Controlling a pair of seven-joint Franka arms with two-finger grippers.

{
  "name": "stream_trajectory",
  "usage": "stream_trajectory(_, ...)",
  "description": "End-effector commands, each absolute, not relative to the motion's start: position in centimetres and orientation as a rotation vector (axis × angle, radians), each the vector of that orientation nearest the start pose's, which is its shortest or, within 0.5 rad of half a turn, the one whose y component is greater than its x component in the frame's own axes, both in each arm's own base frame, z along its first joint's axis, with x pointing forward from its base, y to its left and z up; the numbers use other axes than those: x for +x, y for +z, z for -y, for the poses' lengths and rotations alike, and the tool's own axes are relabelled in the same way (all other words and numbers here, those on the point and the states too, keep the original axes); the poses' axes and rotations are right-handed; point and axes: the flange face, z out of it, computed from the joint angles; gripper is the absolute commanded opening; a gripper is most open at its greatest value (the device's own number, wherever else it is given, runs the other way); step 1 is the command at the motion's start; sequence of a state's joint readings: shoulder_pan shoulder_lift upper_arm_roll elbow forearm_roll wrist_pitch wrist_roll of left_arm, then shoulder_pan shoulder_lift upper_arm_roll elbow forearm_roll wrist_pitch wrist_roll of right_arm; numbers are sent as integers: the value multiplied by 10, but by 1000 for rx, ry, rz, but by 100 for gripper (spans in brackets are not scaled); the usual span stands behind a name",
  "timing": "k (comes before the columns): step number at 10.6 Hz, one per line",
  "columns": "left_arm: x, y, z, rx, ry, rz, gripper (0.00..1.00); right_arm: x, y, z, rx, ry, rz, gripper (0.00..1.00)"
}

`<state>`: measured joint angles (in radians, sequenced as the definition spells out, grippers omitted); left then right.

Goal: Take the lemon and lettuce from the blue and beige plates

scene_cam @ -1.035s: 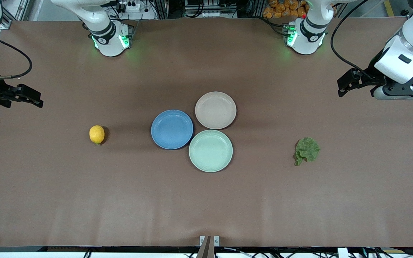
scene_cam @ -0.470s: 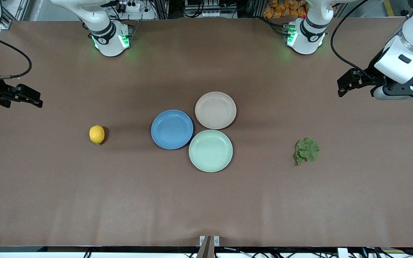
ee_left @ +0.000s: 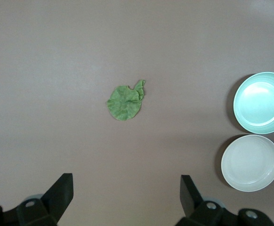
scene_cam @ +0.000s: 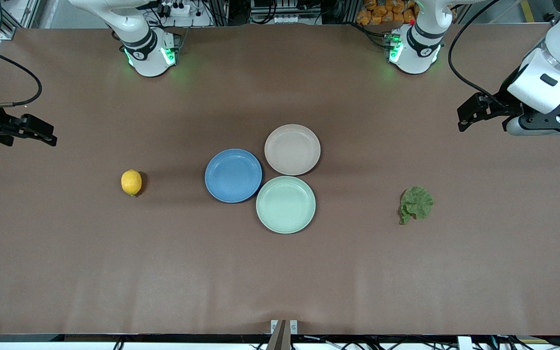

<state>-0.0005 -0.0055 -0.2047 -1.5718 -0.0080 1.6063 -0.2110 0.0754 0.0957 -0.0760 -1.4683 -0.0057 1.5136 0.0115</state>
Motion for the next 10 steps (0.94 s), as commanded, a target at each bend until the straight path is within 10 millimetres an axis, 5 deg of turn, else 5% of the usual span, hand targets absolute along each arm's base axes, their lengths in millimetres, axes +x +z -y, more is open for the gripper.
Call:
stream_trajectory(1,542,636,114,-3138,-55,-39,100,579,620,3,-3145,69,-60,100)
stream_trajectory(10,542,635,113,-3138,-52,-41,100,580,619,-1,-3131,63,-150,100)
